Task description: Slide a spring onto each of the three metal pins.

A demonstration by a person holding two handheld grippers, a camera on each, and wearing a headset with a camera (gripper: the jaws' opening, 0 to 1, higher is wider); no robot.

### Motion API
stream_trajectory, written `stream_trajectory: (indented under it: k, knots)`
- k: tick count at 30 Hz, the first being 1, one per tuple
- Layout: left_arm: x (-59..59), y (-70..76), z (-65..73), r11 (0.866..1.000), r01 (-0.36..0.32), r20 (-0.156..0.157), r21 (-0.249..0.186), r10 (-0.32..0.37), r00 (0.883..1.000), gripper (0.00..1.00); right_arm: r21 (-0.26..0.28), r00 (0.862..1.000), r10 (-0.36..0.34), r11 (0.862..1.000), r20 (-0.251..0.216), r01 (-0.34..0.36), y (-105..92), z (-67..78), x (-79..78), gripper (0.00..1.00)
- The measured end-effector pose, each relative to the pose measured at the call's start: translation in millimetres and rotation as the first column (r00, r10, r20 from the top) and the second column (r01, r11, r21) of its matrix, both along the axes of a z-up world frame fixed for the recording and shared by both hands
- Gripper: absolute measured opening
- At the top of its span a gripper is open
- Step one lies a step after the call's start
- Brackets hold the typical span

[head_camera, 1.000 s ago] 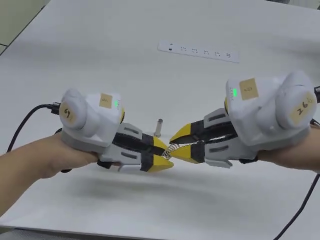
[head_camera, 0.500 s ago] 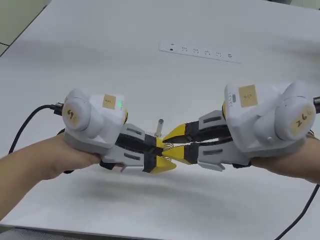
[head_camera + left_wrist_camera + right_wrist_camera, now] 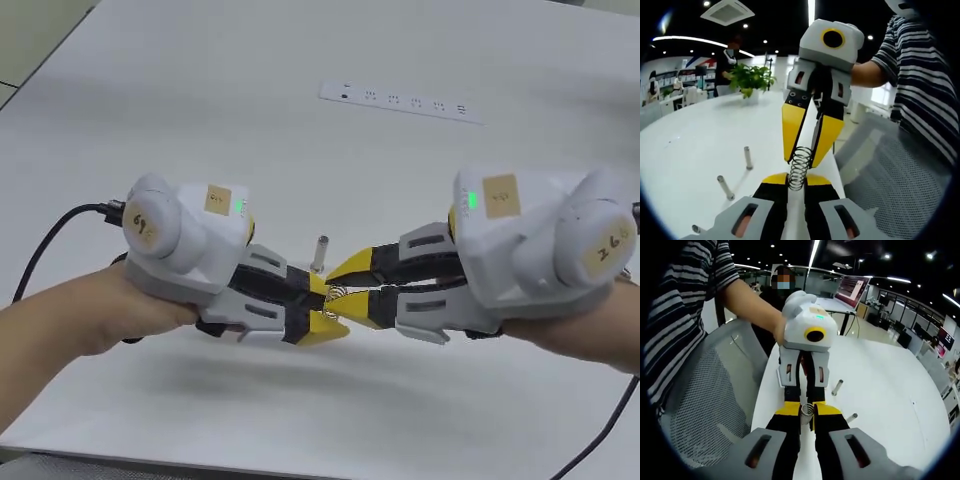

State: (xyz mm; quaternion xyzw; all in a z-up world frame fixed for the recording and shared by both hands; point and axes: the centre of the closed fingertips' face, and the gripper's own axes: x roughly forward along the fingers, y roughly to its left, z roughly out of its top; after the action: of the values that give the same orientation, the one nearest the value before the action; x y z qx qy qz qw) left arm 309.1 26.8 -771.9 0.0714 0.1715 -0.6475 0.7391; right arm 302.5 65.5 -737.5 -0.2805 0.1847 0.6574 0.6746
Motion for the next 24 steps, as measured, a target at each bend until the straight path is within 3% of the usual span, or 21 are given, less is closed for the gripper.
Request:
stream_trajectory:
  k: [12,24]
  knots:
    - [4.1,2.1,-2.2,1.0,-0.023,-0.015,0.003,0.023,1.0,0.06,-0.028,1.0,0.011,1.0,0.025,-0.01,-0.1,-2.5,1.2,0.06]
    - [11.3,13.3,-4.3,0.997,-0.08,-0.017,0.01,0.08,0.997,0.21,-0.046,0.999,-0.001,0.999,0.04,0.002,-1.1,-5.1,5.8,0.06]
